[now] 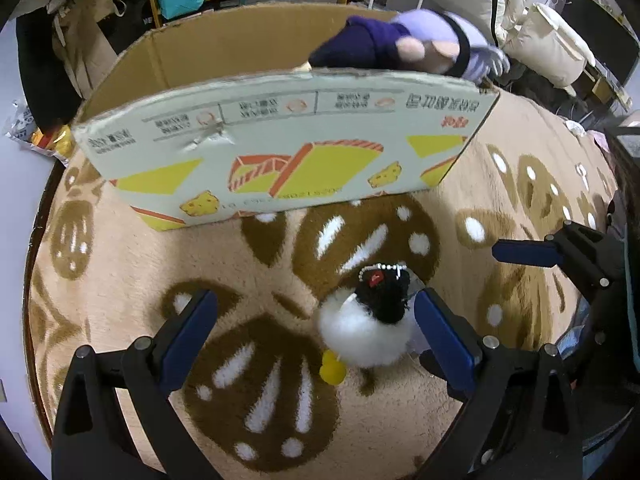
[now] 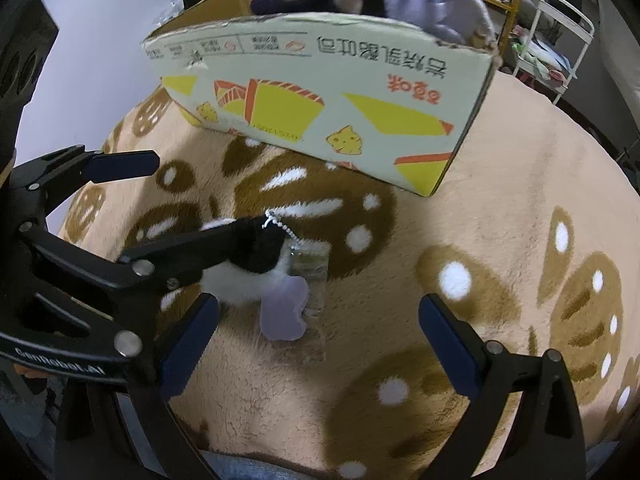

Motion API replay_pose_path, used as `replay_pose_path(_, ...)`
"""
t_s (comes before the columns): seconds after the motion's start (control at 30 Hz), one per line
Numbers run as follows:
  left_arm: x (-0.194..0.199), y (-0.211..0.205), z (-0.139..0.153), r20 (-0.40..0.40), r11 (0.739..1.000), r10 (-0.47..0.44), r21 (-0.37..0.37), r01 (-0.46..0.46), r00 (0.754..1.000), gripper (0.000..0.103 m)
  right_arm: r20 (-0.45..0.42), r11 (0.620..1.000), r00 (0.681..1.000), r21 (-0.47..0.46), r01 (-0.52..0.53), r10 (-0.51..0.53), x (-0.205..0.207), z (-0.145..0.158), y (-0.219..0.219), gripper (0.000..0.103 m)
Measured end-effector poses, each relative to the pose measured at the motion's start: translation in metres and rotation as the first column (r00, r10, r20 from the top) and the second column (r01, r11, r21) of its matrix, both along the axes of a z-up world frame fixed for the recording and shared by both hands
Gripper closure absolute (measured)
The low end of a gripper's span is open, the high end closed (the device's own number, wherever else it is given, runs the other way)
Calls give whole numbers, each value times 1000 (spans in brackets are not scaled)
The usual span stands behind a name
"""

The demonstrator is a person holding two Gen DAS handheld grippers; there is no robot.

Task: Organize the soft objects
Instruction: 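Move the left tool to the penguin keychain plush while the right tool approaches the clear bag, then close the left tool on the penguin plush while the right tool grasps the clear bag with lavender item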

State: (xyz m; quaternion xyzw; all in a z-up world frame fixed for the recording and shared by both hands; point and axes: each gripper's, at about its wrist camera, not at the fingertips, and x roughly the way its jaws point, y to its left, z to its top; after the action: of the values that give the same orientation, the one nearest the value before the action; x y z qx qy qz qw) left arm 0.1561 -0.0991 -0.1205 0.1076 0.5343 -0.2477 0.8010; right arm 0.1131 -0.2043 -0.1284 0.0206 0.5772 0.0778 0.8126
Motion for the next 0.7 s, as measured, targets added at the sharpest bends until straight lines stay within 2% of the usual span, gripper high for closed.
replay_pose_path(0.27, 3, -3, -16, -62, 1000, -4, 1, 4, 998, 6, -24, 1000, 999, -12, -29, 29, 0, -8, 12, 0)
replay_pose_path(0.7, 2, -16, -40, -83, 999, -1, 34, 4, 997, 6, -82, 998, 995, -9, -58, 57, 5, -28, 32, 0)
